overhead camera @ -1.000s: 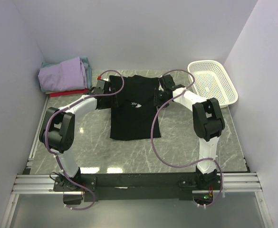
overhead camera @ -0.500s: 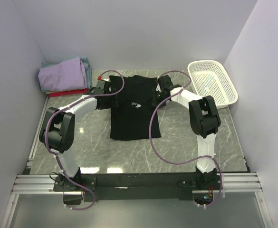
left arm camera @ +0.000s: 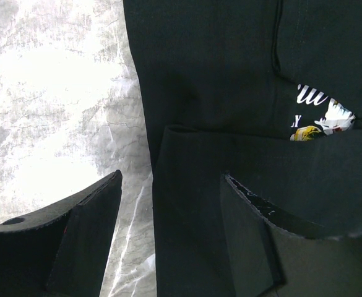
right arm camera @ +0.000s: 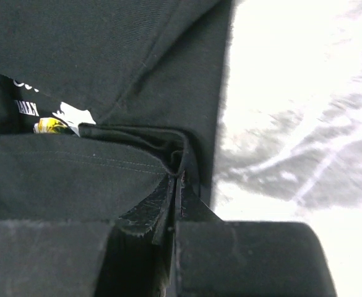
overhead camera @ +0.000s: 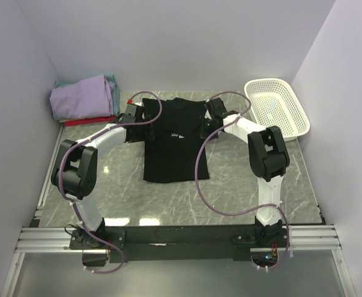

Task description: Fold and stack the t-shirts

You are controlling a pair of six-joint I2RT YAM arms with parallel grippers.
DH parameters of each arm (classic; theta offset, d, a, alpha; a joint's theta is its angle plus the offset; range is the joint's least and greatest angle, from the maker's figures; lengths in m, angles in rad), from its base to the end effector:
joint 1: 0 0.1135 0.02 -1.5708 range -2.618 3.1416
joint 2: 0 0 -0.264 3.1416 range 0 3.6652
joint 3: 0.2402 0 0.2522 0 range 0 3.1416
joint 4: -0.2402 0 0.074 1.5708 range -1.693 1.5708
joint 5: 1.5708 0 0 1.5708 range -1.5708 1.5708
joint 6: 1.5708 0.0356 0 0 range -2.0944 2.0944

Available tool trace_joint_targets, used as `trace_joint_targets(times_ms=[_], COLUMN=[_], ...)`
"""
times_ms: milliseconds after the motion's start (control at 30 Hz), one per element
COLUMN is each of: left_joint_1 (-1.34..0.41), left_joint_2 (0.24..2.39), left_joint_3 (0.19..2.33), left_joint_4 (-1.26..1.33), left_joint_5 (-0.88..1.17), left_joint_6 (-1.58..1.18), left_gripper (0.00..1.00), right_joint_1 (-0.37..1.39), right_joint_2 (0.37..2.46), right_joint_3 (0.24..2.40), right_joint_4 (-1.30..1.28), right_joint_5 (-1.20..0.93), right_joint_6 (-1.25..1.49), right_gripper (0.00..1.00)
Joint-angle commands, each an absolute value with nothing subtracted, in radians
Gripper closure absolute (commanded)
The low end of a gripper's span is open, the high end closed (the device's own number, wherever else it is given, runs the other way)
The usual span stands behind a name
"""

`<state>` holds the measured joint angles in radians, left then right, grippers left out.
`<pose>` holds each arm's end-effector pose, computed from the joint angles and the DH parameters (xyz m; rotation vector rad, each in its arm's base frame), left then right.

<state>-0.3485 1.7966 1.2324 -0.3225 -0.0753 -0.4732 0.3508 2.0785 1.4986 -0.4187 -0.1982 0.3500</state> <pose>0.3650 -0.1298 0.2056 -0.1871 2.4657 -0.2662 0.4156 0.1595 0.1686 -0.0778 2.6248 0.5102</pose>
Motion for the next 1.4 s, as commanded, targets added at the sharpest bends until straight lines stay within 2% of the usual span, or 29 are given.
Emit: trace_joint_targets(times_ms=[0,233,300,333,433,600,767,1033,1367], left_joint_1=[-0.354,-0.354,-0.354,-0.356,-0.359,-0.374,-0.376,-0.414,-0.433], left_joint_2=[1.769,1.761,1.758,1.755,1.726,1.646,1.511,1.381,1.298], left_joint_3=[1.233,1.233,1.230,1.229,1.218,1.148,0.987,0.723,0.503], left_joint_4=[-0.310,-0.314,-0.316,-0.316,-0.317,-0.331,-0.261,-0.132,0.067], left_joint_5=[-0.069,-0.075,-0.074,-0.072,-0.068,-0.046,-0.020,0.048,0.078], left_joint_6=[-0.462,-0.462,-0.463,-0.463,-0.468,-0.494,-0.560,-0.652,-0.721], left_gripper=[0.30,0.30,0.30,0.30,0.29,0.27,0.20,0.20,0.21], right_joint_1=[0.342,0.342,0.342,0.339,0.341,0.339,0.330,0.305,0.304], right_joint_2=[1.980,2.009,2.026,2.032,2.005,1.879,1.749,1.595,1.563], right_joint_3=[1.488,1.496,1.514,1.522,1.499,1.408,1.252,1.029,0.830], right_joint_4=[-0.399,-0.407,-0.420,-0.425,-0.410,-0.408,-0.414,-0.368,-0.192], right_joint_5=[-0.101,-0.063,-0.058,-0.055,-0.058,-0.081,-0.072,-0.185,-0.411], right_joint_6=[0.334,0.348,0.350,0.350,0.354,0.347,0.344,0.357,0.429], right_gripper=[1.00,0.98,0.78,0.63,0.55,0.52,0.50,0.46,0.44])
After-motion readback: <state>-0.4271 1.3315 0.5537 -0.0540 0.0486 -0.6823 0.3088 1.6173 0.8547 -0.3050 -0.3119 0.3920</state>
